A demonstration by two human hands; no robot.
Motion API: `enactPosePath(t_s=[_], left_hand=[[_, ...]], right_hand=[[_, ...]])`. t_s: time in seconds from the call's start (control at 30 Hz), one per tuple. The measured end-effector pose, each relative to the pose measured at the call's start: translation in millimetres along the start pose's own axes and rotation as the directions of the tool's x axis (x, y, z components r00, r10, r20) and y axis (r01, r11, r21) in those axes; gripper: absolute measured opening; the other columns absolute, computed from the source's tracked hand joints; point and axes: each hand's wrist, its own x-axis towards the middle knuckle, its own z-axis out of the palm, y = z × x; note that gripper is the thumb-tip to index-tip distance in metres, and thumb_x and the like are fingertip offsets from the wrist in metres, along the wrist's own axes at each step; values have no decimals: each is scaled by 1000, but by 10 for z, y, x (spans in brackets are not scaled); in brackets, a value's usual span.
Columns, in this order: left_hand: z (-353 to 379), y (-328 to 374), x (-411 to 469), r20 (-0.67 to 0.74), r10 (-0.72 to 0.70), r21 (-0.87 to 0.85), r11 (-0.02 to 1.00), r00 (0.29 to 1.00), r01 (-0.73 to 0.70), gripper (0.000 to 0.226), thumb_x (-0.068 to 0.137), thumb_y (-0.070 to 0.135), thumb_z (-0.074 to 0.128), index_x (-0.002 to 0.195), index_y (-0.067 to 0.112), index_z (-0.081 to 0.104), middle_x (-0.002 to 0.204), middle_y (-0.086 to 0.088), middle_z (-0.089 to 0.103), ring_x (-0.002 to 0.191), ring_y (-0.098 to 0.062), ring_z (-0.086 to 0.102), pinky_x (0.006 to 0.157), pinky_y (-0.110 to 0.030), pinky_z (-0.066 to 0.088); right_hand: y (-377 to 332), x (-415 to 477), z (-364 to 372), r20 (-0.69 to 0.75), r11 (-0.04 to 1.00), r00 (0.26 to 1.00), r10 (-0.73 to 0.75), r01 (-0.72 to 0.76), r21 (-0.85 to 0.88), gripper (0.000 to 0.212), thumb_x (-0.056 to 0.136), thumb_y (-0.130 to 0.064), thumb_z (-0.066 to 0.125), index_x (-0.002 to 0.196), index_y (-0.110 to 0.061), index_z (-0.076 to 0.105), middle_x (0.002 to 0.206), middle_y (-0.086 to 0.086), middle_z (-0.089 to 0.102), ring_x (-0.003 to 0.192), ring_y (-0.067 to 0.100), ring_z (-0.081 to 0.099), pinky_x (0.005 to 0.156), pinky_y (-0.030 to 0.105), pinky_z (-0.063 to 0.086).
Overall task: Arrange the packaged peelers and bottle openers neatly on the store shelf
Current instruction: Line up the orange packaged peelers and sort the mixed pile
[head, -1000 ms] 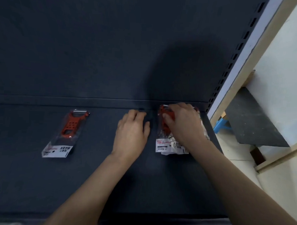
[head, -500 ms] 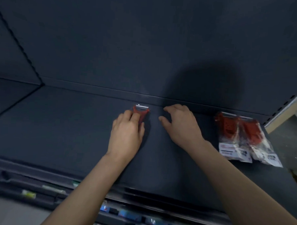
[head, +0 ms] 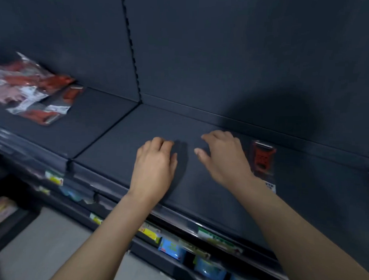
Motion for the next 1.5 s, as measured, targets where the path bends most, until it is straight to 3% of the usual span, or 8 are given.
enactPosePath(t_s=[0.13, 0.37, 0.67, 1.07, 1.33, 1.5], left_hand=[[-147, -348, -70, -17, -79, 58, 995, 997, 80, 22, 86, 15, 63, 103, 2, 64, 97, -15, 62, 86, -38, 60, 78, -46, 48], [-462, -759, -210, -110, -264, 154, 948, 958, 279, 21, 86, 15, 62, 102, 1, 64, 96, -16, 62, 85, -38, 60, 76, -47, 50], [-869, -1657, -424, -214, -411, 194, 871, 886, 451, 23, 83, 11, 65, 104, 2, 64, 100, -16, 63, 89, -38, 60, 77, -45, 48], [-1520, -3581, -331, -152, -392, 133, 902, 907, 412, 23, 88, 14, 58, 109, 4, 62, 106, -13, 60, 96, -35, 56, 84, -45, 45], [-1383, -4256, 156, -66, -298, 62, 951, 952, 302, 25, 87, 14, 60, 110, 4, 63, 104, -13, 61, 94, -34, 57, 83, -44, 46], [-1178, -4626, 596, -33, -242, 86, 966, 970, 244, 23, 87, 14, 62, 107, 3, 63, 100, -14, 61, 89, -34, 58, 79, -44, 46]], right_hand=[[-327, 162, 111, 49, 994, 993, -107, 106, 19, 39, 97, -39, 43, 126, -15, 54, 126, 3, 53, 118, 23, 44, 97, 34, 31], [-852, 501, 308, 66, 932, 931, -358, 352, 86, 42, 98, -39, 42, 130, -15, 51, 129, 2, 51, 120, 21, 42, 101, 32, 28], [-1902, 873, 580, 92, 849, 845, -527, 518, 108, 40, 97, -40, 43, 126, -14, 53, 127, 3, 53, 120, 23, 43, 101, 36, 33], [-3663, 1456, 992, 66, 911, 914, -401, 390, 137, 39, 96, -39, 46, 124, -14, 55, 123, 3, 55, 116, 23, 44, 98, 35, 32], [-3959, 1960, 1170, 79, 964, 964, -256, 248, 91, 27, 93, -37, 50, 105, -14, 59, 109, 4, 58, 104, 26, 50, 87, 36, 36], [-4038, 2487, 1385, 63, 974, 974, -216, 210, 88, 37, 94, -39, 48, 122, -15, 56, 123, 6, 55, 112, 26, 47, 92, 36, 35]])
